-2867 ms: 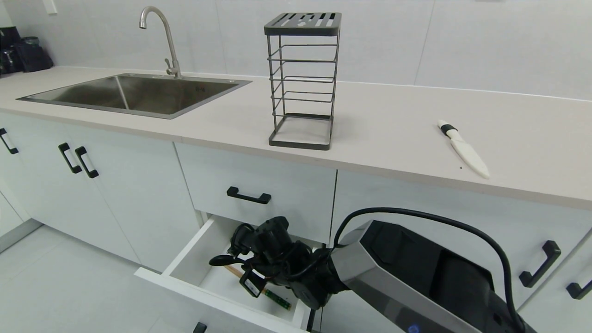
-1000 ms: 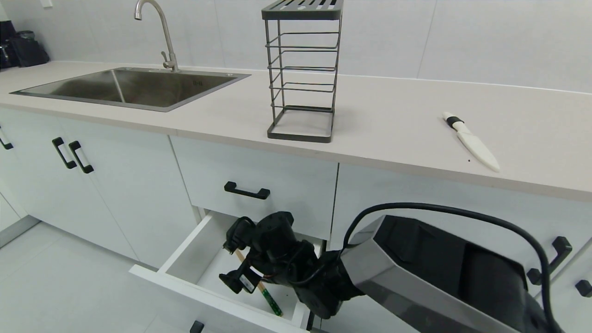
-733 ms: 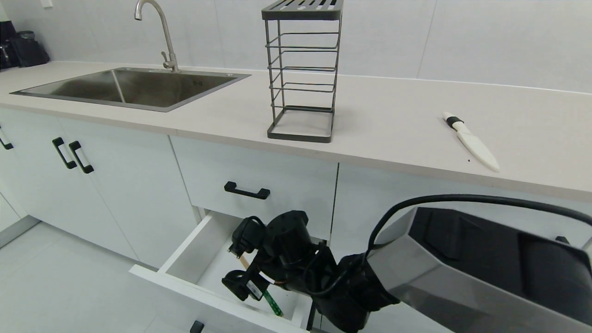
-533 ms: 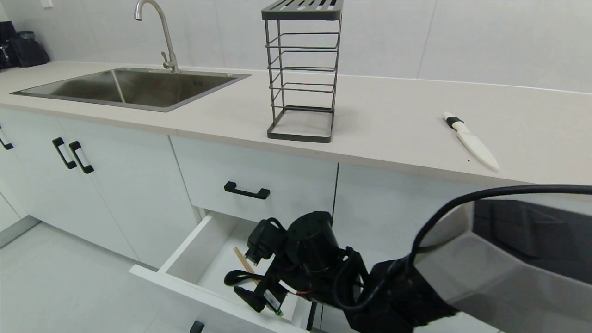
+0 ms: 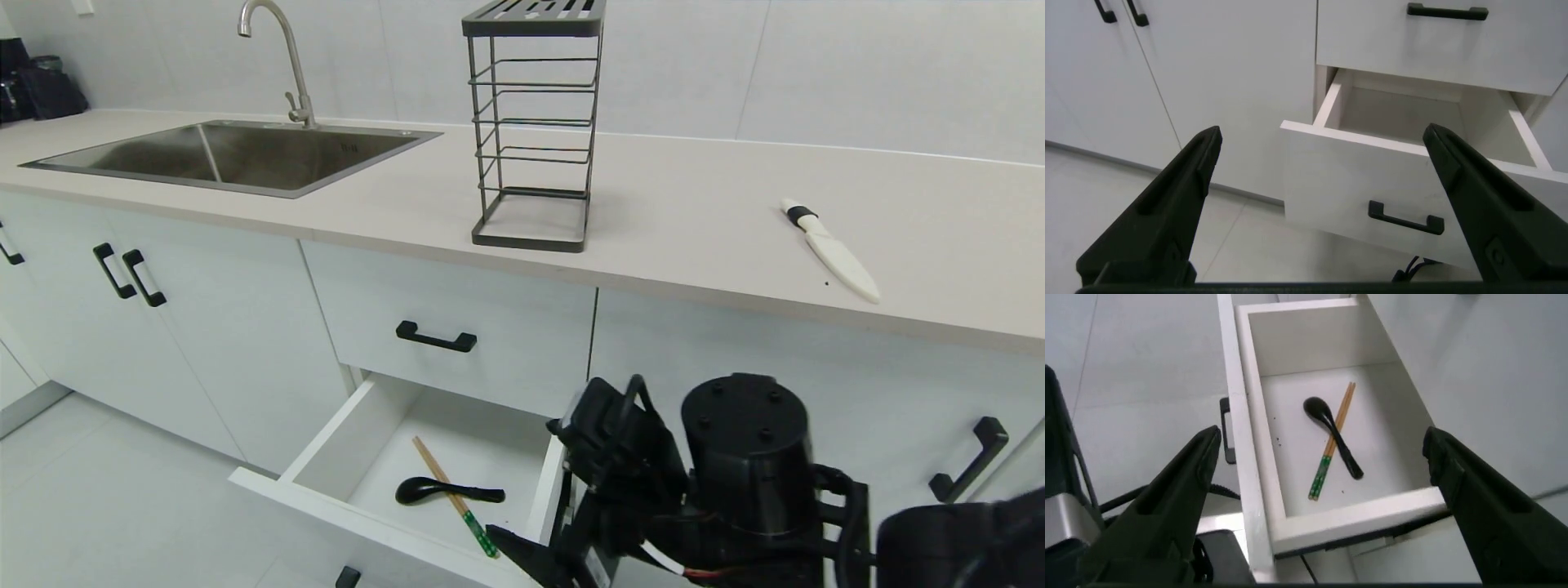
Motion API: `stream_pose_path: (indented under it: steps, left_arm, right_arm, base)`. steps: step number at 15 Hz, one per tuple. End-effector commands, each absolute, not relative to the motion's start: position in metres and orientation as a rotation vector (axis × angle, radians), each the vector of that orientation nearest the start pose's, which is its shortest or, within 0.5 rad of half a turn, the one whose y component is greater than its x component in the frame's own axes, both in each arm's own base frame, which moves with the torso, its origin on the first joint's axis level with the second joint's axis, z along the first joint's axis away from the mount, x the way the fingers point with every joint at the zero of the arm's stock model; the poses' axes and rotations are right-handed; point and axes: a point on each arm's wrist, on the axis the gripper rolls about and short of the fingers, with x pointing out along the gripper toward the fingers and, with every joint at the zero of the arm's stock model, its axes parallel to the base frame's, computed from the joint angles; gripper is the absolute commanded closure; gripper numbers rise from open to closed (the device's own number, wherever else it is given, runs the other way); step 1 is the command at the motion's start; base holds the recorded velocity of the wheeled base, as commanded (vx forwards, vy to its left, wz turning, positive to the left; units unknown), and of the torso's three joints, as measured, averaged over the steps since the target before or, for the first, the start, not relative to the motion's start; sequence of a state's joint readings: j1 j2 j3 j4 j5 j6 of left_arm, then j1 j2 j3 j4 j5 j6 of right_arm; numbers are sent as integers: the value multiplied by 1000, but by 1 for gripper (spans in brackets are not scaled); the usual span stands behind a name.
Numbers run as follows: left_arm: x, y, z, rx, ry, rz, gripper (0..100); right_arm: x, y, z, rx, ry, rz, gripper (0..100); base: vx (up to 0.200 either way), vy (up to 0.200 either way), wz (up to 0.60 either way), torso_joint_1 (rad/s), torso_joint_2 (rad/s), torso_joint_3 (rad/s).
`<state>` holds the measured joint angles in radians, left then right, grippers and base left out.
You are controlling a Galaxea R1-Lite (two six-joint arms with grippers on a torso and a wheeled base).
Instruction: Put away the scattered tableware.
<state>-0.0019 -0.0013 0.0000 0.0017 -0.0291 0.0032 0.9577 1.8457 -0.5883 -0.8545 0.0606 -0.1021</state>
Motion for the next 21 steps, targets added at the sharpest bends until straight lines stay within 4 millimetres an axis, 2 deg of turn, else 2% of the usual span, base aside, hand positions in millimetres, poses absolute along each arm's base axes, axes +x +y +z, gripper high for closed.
stream_pose_path:
  steps: [1,3,4,6,8,10,13,14,15,17,19,20,21]
  left_arm:
    - [-23,-1,75,3,1,-31,0]
    - [-23,-1,75,3,1,-31,0]
    - [-23,-1,75,3,1,-31,0]
    - [-23,-1,75,3,1,-31,0]
    - [-23,-1,75,3,1,-31,0]
    - [-23,-1,75,3,1,-31,0]
    - [-23,-1,75,3,1,-31,0]
    - [-23,-1,75,3,1,-31,0]
    - [-23,-1,75,3,1,-31,0]
    - [-23,-1,75,3,1,-31,0]
    - [-23,-1,75,3,1,-31,0]
    - [-23,-1,75,3,1,-31,0]
    - [-23,-1,75,5,1,-32,0]
  right_arm:
    - [157,210,129,-244,273,991,0]
    - [145,186,138,-227,244,971,0]
    - [133,164,140,-220,236,953,0]
    - [118,133,152,-189,171,905,0]
    - [107,109,164,-158,102,854,0]
    - [94,86,166,-138,58,796,0]
    - [70,57,170,-105,-35,725,0]
    - [70,56,171,-104,-39,723,0]
    - [56,39,174,-88,-93,642,0]
    - [48,29,175,-82,-126,575,0]
    - [44,17,178,-78,-171,392,0]
    - [42,14,178,-80,-182,353,0]
    - [31,7,180,-89,-237,238,0]
  base:
    - [0,0,0,0,0,0]
    - [0,0,0,0,0,0]
    - [0,0,0,0,0,0]
    - [0,0,0,0,0,0]
    - [0,0,0,0,0,0]
    - [0,0,0,0,0,0]
    - [0,0,0,0,0,0]
    - [0,0,0,0,0,0]
    - [0,0,0,0,0,0]
    - [0,0,0,0,0,0]
    - [0,0,0,0,0,0]
    - [0,0,0,0,0,0]
    - [0,0,0,0,0,0]
